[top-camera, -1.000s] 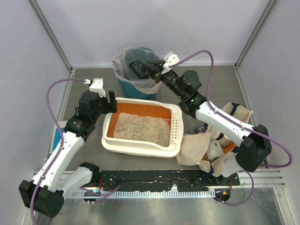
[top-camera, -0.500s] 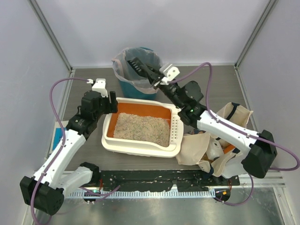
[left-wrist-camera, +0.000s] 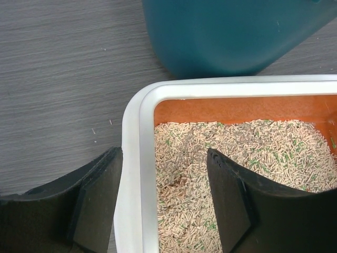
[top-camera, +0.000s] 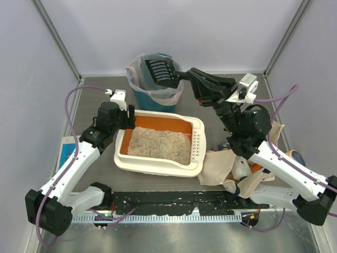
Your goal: Clean the litter box
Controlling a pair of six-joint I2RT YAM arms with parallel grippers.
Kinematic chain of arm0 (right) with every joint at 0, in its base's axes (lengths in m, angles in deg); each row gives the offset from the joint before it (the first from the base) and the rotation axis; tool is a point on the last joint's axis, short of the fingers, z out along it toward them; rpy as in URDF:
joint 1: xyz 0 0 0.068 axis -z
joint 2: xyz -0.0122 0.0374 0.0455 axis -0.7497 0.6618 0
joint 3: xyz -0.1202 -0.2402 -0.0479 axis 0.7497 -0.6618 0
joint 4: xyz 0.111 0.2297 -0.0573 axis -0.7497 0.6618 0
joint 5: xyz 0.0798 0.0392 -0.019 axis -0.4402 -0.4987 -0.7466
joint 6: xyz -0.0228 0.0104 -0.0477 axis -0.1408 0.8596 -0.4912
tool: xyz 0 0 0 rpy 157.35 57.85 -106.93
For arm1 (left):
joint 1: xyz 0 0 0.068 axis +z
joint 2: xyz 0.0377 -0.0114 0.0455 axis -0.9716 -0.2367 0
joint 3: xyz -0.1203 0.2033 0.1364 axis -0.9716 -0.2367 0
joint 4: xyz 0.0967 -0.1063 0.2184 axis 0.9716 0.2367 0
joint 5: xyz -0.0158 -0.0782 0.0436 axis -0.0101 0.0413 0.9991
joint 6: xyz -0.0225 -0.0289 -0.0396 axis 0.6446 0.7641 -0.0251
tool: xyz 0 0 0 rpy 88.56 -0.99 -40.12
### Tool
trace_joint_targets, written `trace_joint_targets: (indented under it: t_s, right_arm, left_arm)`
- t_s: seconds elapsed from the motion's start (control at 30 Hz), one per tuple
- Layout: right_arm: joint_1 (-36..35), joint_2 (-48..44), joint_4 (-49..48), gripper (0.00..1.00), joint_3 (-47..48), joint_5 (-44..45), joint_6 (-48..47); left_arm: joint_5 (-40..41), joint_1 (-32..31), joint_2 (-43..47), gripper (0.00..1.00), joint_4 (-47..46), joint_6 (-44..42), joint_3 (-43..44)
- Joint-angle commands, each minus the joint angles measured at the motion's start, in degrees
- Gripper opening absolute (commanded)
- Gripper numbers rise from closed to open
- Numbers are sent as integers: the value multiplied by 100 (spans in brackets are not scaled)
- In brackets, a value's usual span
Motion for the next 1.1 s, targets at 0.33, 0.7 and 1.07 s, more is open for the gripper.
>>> trace_joint_targets:
  t_s: [0.33,0.7,1.07]
  right_arm:
    - [-28,-1192,2538,1,-472,929,1995]
    - [-28,-1236,5194,1,-321,920,2206]
    - [-28,-683,5907,1,-435,1728,2557]
  left_arm:
    - [-6,-48,197,77,122,31,96]
    - [-32,-48,356,66,552,84,-175]
    - [-119,-48,102,38,702,-13,-185]
